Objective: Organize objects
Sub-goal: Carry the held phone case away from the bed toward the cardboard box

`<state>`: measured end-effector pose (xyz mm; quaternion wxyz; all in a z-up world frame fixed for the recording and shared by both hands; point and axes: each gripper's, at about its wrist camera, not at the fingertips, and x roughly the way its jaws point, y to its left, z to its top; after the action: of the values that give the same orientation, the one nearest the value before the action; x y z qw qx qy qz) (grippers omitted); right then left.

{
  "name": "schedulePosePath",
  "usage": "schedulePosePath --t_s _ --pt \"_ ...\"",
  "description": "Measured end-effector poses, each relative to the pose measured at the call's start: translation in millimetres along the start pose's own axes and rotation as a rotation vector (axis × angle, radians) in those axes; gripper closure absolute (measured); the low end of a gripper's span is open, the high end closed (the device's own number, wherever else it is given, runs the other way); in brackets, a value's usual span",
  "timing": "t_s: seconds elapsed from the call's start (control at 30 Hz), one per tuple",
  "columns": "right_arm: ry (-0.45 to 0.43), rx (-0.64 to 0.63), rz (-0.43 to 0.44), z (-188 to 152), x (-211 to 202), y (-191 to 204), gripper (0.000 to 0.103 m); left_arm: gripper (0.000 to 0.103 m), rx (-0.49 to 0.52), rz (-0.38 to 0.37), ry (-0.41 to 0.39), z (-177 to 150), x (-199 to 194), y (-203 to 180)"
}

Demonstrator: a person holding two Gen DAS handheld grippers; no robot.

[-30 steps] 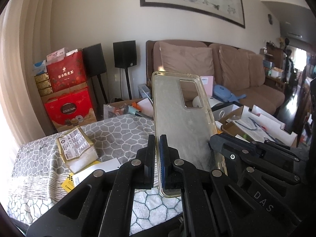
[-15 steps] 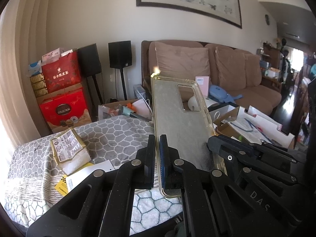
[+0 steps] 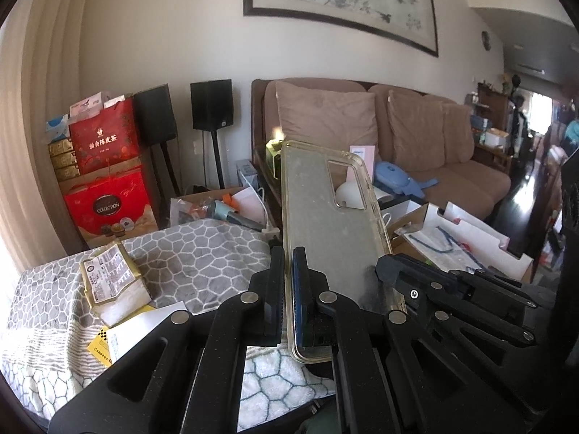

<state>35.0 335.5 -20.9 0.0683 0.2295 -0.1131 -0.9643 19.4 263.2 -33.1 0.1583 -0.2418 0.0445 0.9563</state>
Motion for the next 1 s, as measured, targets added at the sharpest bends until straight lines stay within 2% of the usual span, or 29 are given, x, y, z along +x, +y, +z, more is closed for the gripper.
schedulePosePath --t_s 0.37,0.63,1.0 --pt "-0.007 0.039 0.004 5 -5 -12 0.095 0.099 -0.010 -0.028 0.009 3 4 -6" --pt "-0.008 0.067 0.011 6 -7 -19 0.095 0.099 -0.053 -0.052 0.030 8 8 -6" --pt "-0.007 0.083 0.013 8 -8 -24 0.095 0.099 -0.045 -0.061 0.040 7 11 -9"
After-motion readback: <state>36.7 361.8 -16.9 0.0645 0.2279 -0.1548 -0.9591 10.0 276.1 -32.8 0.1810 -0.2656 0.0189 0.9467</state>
